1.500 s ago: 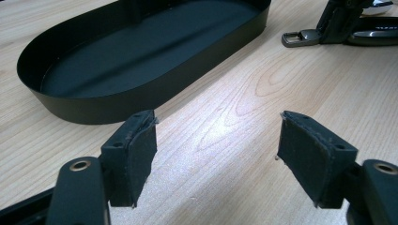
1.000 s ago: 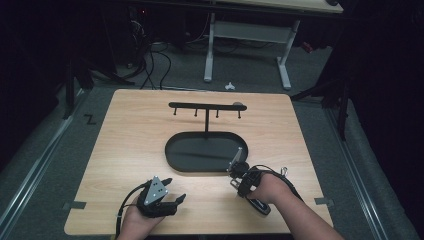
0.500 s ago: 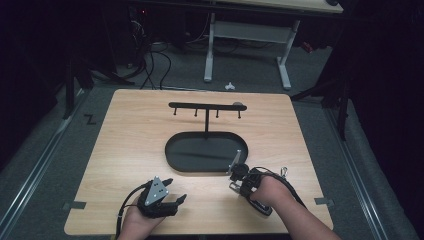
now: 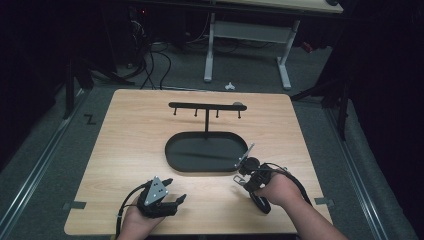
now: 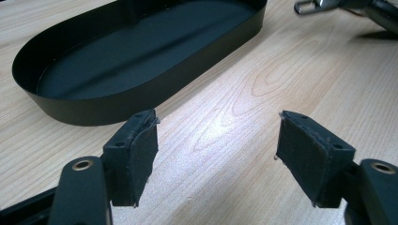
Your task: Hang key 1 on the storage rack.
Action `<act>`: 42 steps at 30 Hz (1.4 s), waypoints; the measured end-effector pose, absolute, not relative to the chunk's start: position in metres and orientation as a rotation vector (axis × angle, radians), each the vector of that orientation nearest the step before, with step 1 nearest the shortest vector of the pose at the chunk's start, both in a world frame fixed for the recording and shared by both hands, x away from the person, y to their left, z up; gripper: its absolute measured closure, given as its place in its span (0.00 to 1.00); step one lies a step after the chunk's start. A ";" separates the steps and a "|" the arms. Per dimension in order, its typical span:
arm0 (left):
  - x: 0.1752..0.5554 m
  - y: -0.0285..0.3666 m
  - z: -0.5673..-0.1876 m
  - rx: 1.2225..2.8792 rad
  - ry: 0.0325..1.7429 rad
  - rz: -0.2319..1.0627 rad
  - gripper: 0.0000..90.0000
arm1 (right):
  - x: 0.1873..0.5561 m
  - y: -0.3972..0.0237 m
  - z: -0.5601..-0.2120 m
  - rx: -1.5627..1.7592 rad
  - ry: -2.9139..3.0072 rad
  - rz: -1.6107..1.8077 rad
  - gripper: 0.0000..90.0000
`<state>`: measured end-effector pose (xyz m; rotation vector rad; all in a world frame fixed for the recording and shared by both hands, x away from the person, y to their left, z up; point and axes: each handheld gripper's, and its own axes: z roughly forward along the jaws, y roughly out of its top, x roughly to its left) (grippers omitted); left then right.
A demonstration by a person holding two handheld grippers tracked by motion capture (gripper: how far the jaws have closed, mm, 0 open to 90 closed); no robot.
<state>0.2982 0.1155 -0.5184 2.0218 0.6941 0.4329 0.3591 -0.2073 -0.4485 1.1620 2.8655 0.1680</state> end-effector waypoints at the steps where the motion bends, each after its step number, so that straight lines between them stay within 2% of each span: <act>1: 0.298 0.115 -0.519 2.023 0.694 0.431 0.33 | 0.358 -0.209 -0.445 1.177 2.857 0.185 0.90; 17: 0.297 0.114 -0.518 2.024 0.685 0.435 0.33 | 0.360 -0.225 -0.391 1.206 2.741 0.371 0.90; 42: 0.297 0.115 -0.518 2.020 0.675 0.422 0.33 | 0.377 -0.205 -0.371 1.179 2.730 0.419 0.90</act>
